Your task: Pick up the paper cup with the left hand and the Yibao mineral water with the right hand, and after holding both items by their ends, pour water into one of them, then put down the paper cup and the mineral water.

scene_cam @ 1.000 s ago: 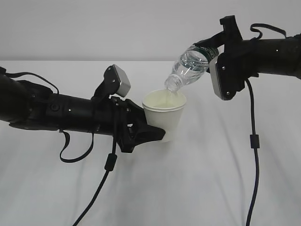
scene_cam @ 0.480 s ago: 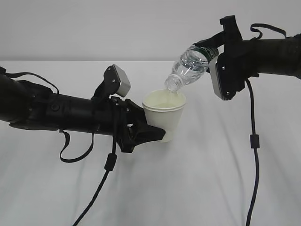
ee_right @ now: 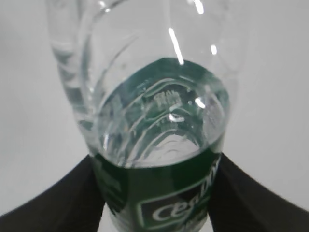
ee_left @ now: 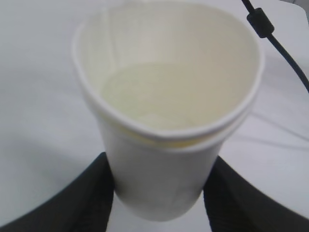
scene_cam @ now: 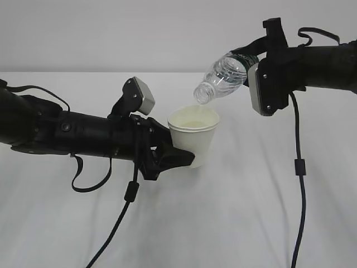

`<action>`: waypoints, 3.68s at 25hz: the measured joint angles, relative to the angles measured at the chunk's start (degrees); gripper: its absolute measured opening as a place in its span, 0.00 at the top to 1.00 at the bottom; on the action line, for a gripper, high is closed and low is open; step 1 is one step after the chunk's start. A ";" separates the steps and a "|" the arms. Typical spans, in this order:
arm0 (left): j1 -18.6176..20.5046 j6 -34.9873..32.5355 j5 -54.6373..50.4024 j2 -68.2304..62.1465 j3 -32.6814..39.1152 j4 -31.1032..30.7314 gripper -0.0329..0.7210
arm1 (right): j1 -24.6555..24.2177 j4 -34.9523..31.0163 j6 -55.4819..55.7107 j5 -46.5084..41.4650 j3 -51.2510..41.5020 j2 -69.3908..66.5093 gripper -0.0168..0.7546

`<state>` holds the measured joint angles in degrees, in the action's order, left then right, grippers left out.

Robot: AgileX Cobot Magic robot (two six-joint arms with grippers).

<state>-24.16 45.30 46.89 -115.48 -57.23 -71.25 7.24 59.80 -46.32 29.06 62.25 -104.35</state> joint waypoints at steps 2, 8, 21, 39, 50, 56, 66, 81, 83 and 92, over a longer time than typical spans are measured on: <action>0.00 0.00 -0.14 0.00 0.00 0.13 0.43 | 0.00 0.00 1.75 0.15 0.00 0.00 0.40; 0.00 0.00 -1.23 0.00 0.00 2.26 0.43 | 0.00 0.00 9.29 0.92 0.00 0.00 0.40; 1.28 -5.07 -4.18 0.00 0.00 9.25 0.43 | 0.00 0.00 31.93 1.43 0.00 0.00 0.40; 11.12 -5.40 -3.84 0.00 0.00 12.97 0.43 | 0.00 -4.88 53.52 1.43 0.00 0.00 0.40; 11.89 -5.40 -3.73 0.00 0.00 12.97 0.43 | 0.00 -9.80 58.02 -0.12 0.00 0.00 0.40; 12.53 -5.40 -2.55 0.00 0.00 13.10 0.43 | 0.00 -12.89 60.02 -1.60 0.00 0.00 0.41; 12.77 -5.40 -2.55 0.00 0.00 13.66 0.43 | 0.00 -20.42 62.58 -3.24 0.00 -0.62 0.41; 12.87 -5.53 -2.55 0.00 0.00 13.79 0.43 | 0.00 -42.02 50.47 4.29 -4.18 -7.85 0.41; 12.87 -5.53 -2.55 0.00 0.00 13.79 0.43 | -0.49 -44.41 49.31 5.80 -4.27 -8.65 0.41; 12.87 -5.53 -2.55 0.00 0.00 13.79 0.43 | -2.26 -49.00 46.32 10.15 -4.27 -13.49 0.41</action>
<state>-11.29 39.77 44.35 -115.48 -57.23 -57.47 4.97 10.80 0.00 39.21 57.97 -117.84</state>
